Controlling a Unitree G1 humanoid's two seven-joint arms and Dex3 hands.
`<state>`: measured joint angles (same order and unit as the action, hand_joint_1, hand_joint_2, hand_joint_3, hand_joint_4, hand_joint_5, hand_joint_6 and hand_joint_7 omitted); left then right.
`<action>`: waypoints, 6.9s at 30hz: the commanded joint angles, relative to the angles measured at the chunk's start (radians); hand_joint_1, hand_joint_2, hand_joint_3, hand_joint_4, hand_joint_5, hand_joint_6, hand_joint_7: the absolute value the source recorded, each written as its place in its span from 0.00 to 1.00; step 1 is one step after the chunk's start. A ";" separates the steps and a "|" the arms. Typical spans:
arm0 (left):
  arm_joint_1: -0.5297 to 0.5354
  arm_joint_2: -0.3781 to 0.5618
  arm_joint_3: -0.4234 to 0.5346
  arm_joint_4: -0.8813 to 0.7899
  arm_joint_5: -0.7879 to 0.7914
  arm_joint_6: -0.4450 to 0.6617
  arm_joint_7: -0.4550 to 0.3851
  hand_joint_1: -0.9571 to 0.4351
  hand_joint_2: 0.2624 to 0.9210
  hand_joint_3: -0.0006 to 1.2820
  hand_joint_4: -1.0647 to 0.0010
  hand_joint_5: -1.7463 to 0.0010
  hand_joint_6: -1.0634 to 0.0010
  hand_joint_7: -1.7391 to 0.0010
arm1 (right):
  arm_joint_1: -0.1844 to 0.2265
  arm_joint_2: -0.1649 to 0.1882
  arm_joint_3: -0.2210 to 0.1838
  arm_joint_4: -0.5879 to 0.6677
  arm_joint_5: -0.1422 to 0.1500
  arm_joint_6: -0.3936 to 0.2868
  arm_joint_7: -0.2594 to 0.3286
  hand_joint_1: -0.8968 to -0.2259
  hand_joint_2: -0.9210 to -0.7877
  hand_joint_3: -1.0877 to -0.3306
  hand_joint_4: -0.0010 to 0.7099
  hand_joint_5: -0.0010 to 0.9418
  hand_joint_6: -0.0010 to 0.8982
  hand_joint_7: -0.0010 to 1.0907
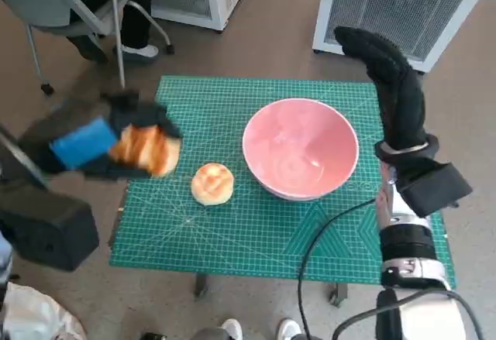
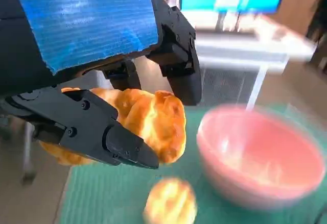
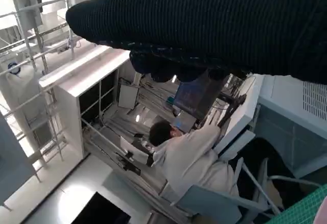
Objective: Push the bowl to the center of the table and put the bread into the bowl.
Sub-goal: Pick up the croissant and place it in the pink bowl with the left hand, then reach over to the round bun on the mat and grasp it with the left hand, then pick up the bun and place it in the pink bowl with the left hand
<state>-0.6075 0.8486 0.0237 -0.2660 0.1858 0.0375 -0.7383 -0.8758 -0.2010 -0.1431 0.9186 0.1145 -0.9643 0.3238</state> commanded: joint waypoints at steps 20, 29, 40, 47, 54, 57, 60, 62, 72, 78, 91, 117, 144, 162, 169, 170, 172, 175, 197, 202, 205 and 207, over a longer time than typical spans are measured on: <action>-0.437 -0.420 -0.361 0.734 0.221 -0.417 0.257 0.69 1.00 0.05 0.38 0.35 0.37 0.32 | 0.041 -0.012 -0.008 -0.023 0.004 0.007 -0.006 0.33 0.00 0.40 0.40 0.00 0.02 0.54; -0.560 -0.535 -0.448 1.045 0.342 -0.497 0.381 0.69 1.00 0.05 0.35 0.33 0.41 0.34 | 0.052 -0.023 -0.020 -0.035 0.019 0.018 -0.001 0.33 0.00 0.40 0.40 0.00 0.02 0.55; -0.638 -0.641 -0.494 1.306 0.382 -0.487 0.430 0.69 1.00 0.08 0.39 0.35 0.45 0.27 | 0.079 -0.021 -0.025 -0.085 0.020 0.019 -0.014 0.33 0.00 0.40 0.39 0.00 0.01 0.55; -0.622 -0.668 -0.476 1.364 0.337 -0.446 0.309 0.65 0.92 0.05 0.86 0.87 0.87 0.79 | 0.097 -0.023 -0.027 -0.111 0.007 0.018 -0.035 0.35 0.00 0.40 0.39 0.00 0.01 0.55; -0.604 -0.636 -0.493 1.318 0.356 -0.500 0.275 0.48 0.84 0.01 0.99 0.99 0.96 0.93 | 0.108 -0.026 -0.028 -0.118 0.002 0.019 -0.048 0.35 0.00 0.40 0.39 0.00 0.01 0.55; -0.593 -0.618 -0.500 1.296 0.370 -0.532 0.293 0.42 0.83 0.01 1.00 1.00 0.95 0.93 | 0.110 -0.024 -0.029 -0.120 0.003 0.019 -0.051 0.35 0.00 0.40 0.39 0.00 0.01 0.55; -0.580 -0.599 -0.495 1.274 0.366 -0.568 0.301 0.41 0.83 0.00 1.00 1.00 0.94 0.94 | 0.113 -0.022 -0.028 -0.121 0.003 0.019 -0.053 0.35 0.00 0.40 0.39 0.00 0.01 0.55; -0.571 -0.588 -0.488 1.259 0.357 -0.587 0.300 0.40 0.83 0.00 1.00 1.00 0.93 0.94 | 0.115 -0.020 -0.027 -0.125 0.002 0.020 -0.054 0.35 0.00 0.40 0.39 0.00 0.01 0.55; -0.472 -0.466 -0.405 1.028 0.249 -0.613 0.207 0.41 0.84 0.00 1.00 1.00 0.91 0.94 | 0.122 -0.018 -0.021 -0.134 0.005 0.028 -0.052 0.35 0.00 0.40 0.39 0.00 0.00 0.55; -0.369 -0.371 -0.330 0.811 0.160 -0.528 0.113 0.44 0.83 0.00 1.00 1.00 0.89 0.94 | 0.126 -0.017 -0.019 -0.141 0.015 0.033 -0.042 0.35 0.00 0.40 0.39 0.00 0.00 0.55; -0.210 -0.210 -0.251 0.550 0.155 -0.379 0.043 0.50 0.79 0.00 0.93 0.99 0.80 0.97 | 0.123 -0.020 -0.018 -0.141 0.036 0.043 -0.020 0.34 0.00 0.40 0.39 0.00 0.00 0.55; -0.090 -0.179 -0.308 0.504 0.197 -0.227 -0.066 0.51 0.74 0.00 0.88 1.00 0.78 0.99 | 0.097 -0.015 -0.011 -0.110 0.054 0.050 0.010 0.34 0.00 0.40 0.39 0.00 0.00 0.55; -0.128 -0.299 -0.449 0.768 0.297 -0.186 -0.031 0.52 0.78 0.00 0.81 0.99 0.70 0.99 | 0.105 -0.024 -0.023 -0.125 0.068 0.053 0.035 0.35 0.00 0.40 0.39 0.00 0.00 0.55; -0.153 -0.371 -0.475 1.006 0.311 -0.259 0.076 0.67 0.95 0.01 0.32 0.94 0.34 0.93 | 0.115 -0.023 -0.023 -0.144 0.055 0.059 0.023 0.36 0.00 0.39 0.39 0.00 0.00 0.55; -0.151 -0.354 -0.463 1.039 0.314 -0.356 0.179 0.67 1.00 0.08 0.34 0.40 0.46 0.38 | 0.119 -0.022 -0.022 -0.144 0.051 0.056 0.020 0.36 0.00 0.39 0.39 0.00 0.00 0.55; -0.155 -0.345 -0.452 1.028 0.304 -0.360 0.179 0.68 1.00 0.07 0.34 0.36 0.45 0.37 | 0.120 -0.022 -0.022 -0.144 0.049 0.055 0.018 0.36 0.00 0.39 0.39 0.00 0.00 0.55; -0.163 -0.328 -0.431 1.003 0.287 -0.364 0.170 0.68 1.00 0.06 0.34 0.34 0.44 0.36 | 0.121 -0.021 -0.022 -0.144 0.046 0.053 0.015 0.36 0.00 0.39 0.39 0.00 0.00 0.55; -0.173 -0.307 -0.401 0.961 0.261 -0.359 0.148 0.69 1.00 0.06 0.34 0.33 0.43 0.35 | 0.123 -0.022 -0.022 -0.146 0.043 0.052 0.012 0.36 0.00 0.39 0.39 0.00 0.00 0.55; -0.320 -0.338 -0.189 0.675 0.113 -0.232 0.215 0.69 0.98 0.06 0.33 0.35 0.40 0.33 | 0.113 -0.013 -0.023 -0.137 0.042 0.056 0.004 0.37 0.00 0.39 0.39 0.00 0.00 0.55; -0.365 -0.403 -0.209 0.704 0.122 -0.273 0.271 0.69 1.00 0.04 0.32 0.39 0.41 0.29 | 0.109 -0.006 -0.022 -0.133 0.042 0.059 0.002 0.37 0.00 0.40 0.40 0.00 0.00 0.55; -0.388 -0.429 -0.222 0.746 0.126 -0.300 0.286 0.69 0.99 0.04 0.32 0.37 0.40 0.31 | 0.107 -0.004 -0.021 -0.130 0.039 0.059 0.000 0.36 0.00 0.40 0.40 0.00 0.00 0.55; -0.418 -0.458 -0.242 0.805 0.139 -0.327 0.301 0.69 0.99 0.04 0.32 0.35 0.39 0.34 | 0.105 -0.003 -0.021 -0.126 0.036 0.058 -0.002 0.36 0.00 0.40 0.40 0.00 0.00 0.55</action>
<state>-0.9827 0.4251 -0.1949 0.4725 0.3110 -0.2577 -0.4594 -0.7761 -0.2115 -0.1656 0.7739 0.1543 -0.9199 0.3327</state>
